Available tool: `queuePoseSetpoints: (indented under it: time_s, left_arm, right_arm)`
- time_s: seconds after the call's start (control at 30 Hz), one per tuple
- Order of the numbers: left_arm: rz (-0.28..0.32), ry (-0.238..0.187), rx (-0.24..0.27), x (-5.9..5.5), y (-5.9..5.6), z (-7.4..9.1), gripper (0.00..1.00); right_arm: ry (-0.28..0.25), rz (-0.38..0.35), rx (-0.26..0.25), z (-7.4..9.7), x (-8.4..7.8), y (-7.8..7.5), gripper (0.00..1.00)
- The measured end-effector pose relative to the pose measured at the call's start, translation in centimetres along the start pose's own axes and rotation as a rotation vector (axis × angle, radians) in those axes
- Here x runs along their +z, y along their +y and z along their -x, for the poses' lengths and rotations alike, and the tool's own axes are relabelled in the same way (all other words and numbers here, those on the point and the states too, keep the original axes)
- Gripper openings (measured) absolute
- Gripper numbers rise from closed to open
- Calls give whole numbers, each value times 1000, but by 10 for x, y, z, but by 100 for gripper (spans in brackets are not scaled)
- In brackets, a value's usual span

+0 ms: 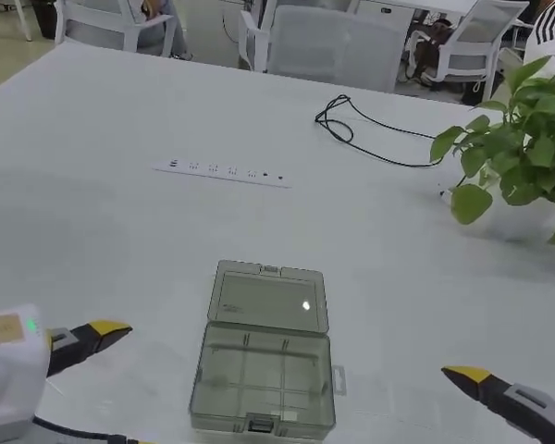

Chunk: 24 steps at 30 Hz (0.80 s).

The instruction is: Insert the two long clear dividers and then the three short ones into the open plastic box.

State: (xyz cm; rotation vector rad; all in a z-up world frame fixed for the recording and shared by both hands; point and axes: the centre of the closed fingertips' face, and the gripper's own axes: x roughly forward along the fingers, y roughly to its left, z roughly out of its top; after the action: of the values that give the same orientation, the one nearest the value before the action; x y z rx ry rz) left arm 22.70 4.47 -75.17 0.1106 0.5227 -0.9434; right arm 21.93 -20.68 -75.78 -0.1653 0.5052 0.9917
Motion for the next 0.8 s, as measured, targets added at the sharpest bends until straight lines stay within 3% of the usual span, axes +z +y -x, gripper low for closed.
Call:
queuePoseSetpoints:
  time_s: [0.2, 0.27, 0.4, 0.5, 0.53, 0.63, 0.67, 0.8]
  left_arm:
    - [26, 14, 66, -4, 23, 8, 100]
    - [65, 37, 110, -8, 35, 12, 100]
    - [86, 40, 164, -10, 55, 19, 96]
    - [97, 70, 203, -15, 68, 23, 90]
    - [114, 106, 229, -21, 74, 26, 88]
    - [118, 108, 235, -23, 80, 26, 83]
    - [124, 141, 256, -28, 85, 28, 80]
    - [129, 182, 271, -38, 91, 27, 72]
  right_arm:
    - [-2, -3, -4, 1, -1, -1, 94]
    - [-1, -5, -4, 1, -2, -1, 94]
    - [-2, -5, -5, 1, -3, -1, 93]
    - [0, -7, -6, 1, -4, -1, 93]
    - [-1, -7, -6, 1, -4, -1, 93]
    - [-1, -6, -7, 1, -4, -2, 92]
    - [-2, -4, -8, 1, -3, -2, 92]
    - [4, -11, -5, 1, -5, -2, 91]
